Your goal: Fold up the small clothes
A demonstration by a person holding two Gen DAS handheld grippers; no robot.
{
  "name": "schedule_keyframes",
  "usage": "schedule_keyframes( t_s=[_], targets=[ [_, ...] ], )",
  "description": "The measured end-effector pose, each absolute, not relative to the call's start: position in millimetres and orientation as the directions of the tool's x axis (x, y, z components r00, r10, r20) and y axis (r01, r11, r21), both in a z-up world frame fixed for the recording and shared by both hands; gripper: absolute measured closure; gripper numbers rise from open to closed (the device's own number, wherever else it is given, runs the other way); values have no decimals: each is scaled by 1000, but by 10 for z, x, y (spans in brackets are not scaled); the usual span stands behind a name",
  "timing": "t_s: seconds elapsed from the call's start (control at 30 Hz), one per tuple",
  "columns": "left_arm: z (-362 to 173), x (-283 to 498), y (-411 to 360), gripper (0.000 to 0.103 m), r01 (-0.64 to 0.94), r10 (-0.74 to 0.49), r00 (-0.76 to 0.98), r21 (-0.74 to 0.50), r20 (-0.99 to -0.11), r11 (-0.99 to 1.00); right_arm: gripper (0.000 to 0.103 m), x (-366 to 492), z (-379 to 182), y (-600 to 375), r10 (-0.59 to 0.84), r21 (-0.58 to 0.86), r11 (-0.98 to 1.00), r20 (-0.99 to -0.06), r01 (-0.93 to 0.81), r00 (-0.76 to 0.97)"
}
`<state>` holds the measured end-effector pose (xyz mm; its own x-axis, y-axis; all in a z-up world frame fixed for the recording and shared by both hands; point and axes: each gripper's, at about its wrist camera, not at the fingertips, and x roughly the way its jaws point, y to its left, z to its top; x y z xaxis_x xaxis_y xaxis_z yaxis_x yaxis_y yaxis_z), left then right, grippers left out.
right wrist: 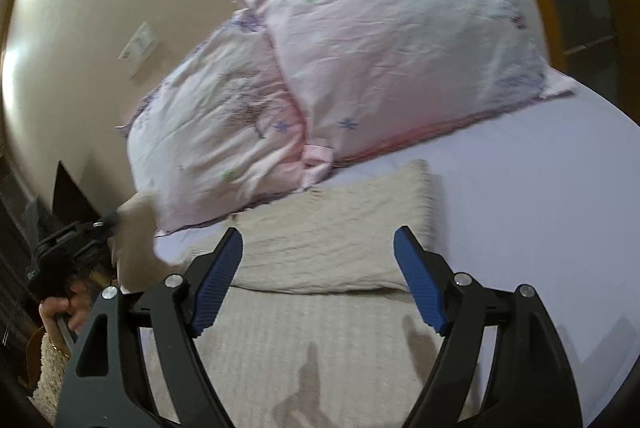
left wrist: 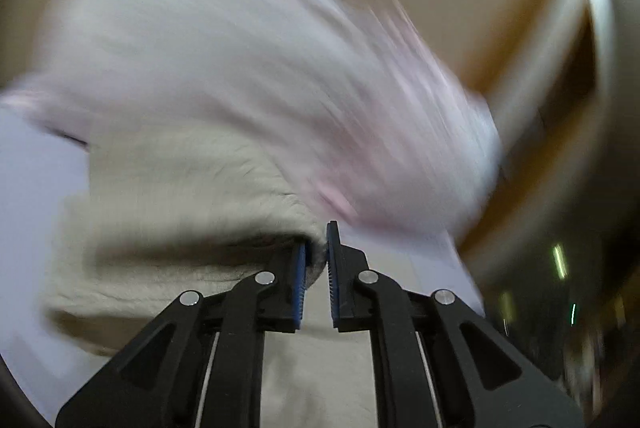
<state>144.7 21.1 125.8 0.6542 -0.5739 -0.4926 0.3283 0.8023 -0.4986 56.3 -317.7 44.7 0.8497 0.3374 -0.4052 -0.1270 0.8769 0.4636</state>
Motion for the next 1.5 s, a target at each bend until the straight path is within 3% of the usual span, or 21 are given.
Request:
schedule_keyframes(
  t_s=[0.1,0.27,0.3,0.33,0.4,0.53,0.73,0.87,0.97,1.03,1.07,1.1,1.13,1.2,1.33,1.5],
  targets=[
    [902,1466,-595,95,441,-648,439,-479,-622,759,25,467,360,-3332,334,482,871,-438,-96,835],
    [946,952,-319,95,512,-661,467,-430,-587,744,20,90,276,-3535,399,490,857,-438,-158,806],
    [1000,792,-100,88,512,-665,483,-433,-569,742,20,11,240,-3564,429,503,845,-439,-180,790],
    [1015,643,61,67,511,-667,493,-435,-558,741,20,-103,171,-3604,486,534,817,-436,-217,757],
    [1099,319,473,38,490,-645,540,-421,-541,764,20,-265,73,-3662,546,573,780,-431,-250,718],
    [1016,-303,1148,26,418,-579,607,-402,-544,815,20,-741,-155,-3782,639,605,731,-447,-314,626],
    [322,-1023,1856,22,275,-575,586,-527,-571,804,21,-1008,-819,-3918,721,736,649,-513,-193,466],
    [-87,-967,1748,22,244,-586,541,-555,-603,795,35,-846,-1227,-3841,772,808,572,-473,-140,424],
    [-265,-834,1584,22,248,-629,529,-605,-569,756,60,-747,-1414,-3724,818,850,505,-413,-154,400],
    [-348,-784,1490,26,257,-657,523,-635,-543,729,89,-733,-1482,-3649,847,870,459,-368,-179,384],
    [-373,-764,1446,30,264,-670,515,-645,-534,717,93,-751,-1484,-3618,854,873,447,-353,-194,381],
    [-397,-742,1398,42,270,-683,504,-655,-528,706,94,-768,-1463,-3594,859,872,441,-341,-214,383],
    [-417,-724,1367,63,270,-693,488,-664,-530,698,95,-797,-1414,-3581,864,869,434,-325,-240,385],
    [-434,-719,1355,93,263,-719,464,-694,-518,670,96,-845,-1276,-3570,868,855,426,-295,-294,400],
    [-121,-772,1379,96,333,-766,473,-717,-435,612,96,-865,-655,-3544,864,785,432,-218,-444,455],
    [733,-312,1407,96,441,-736,585,-628,-341,642,96,-416,258,-3404,818,643,508,-152,-572,555]
  ],
)
